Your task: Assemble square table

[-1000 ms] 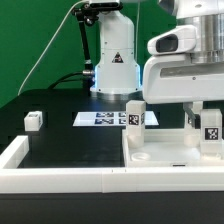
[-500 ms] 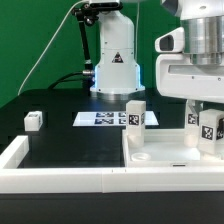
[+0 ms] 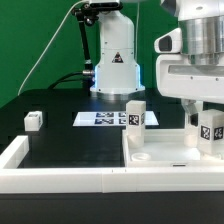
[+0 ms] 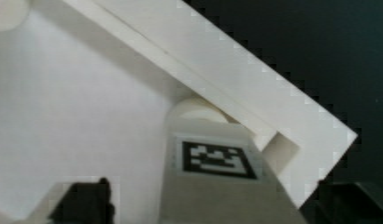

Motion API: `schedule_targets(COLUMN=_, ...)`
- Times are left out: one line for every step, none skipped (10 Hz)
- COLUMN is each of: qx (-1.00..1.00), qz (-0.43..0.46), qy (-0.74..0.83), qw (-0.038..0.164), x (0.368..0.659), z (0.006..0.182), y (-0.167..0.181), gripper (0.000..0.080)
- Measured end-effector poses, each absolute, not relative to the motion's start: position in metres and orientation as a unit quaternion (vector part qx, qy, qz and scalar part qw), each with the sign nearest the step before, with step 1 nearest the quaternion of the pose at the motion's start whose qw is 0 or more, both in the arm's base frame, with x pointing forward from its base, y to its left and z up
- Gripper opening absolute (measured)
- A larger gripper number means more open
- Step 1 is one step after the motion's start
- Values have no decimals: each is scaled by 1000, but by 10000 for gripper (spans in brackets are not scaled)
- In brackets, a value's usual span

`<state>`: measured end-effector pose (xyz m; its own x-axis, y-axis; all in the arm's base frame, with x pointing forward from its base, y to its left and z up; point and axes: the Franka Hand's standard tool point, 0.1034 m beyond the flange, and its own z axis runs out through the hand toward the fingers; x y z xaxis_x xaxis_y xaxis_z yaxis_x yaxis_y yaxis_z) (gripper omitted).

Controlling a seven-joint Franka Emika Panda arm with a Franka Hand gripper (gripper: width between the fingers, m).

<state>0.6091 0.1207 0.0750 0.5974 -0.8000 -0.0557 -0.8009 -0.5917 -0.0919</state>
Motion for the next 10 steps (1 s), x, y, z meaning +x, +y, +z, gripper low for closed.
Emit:
schedule_targets(qx=-903, qz=3, qy=427, qw=54, x=609, z=75, y=122, gripper=619)
schedule_targets(qx=-932, qz=-1, qy=359, qw=53, x=608, z=75, y=123, gripper=640)
schedule_targets(qx=-947, qz=-3, qy=317, qw=52, x=608, z=75, y=123, gripper=640)
schedule_targets(qx=-970, qz=-8, qy=237, qw=50, x=609, z=75, y=122, gripper=648)
schedule_targets(qx=-983, qz=-11, qy=176, qw=49, x=609, z=75, y=121, gripper=648)
schedule_targets(qx=-988, qz=-13, qy=149, qw=48, x=609, z=76, y=121, gripper=649)
schedule_targets(qx=-994, qz=-17, qy=94, qw=46, x=610, z=77, y=121, gripper=649)
schedule_targets(qx=-997, qz=-19, qy=54, qw=43, x=610, z=77, y=120, gripper=649)
schedule_targets(qx=-998, qz=-20, qy=35, qw=43, x=610, z=77, y=119, gripper=649)
schedule_targets(qx=-999, qz=-22, qy=-10, qw=39, x=610, z=77, y=118, gripper=649)
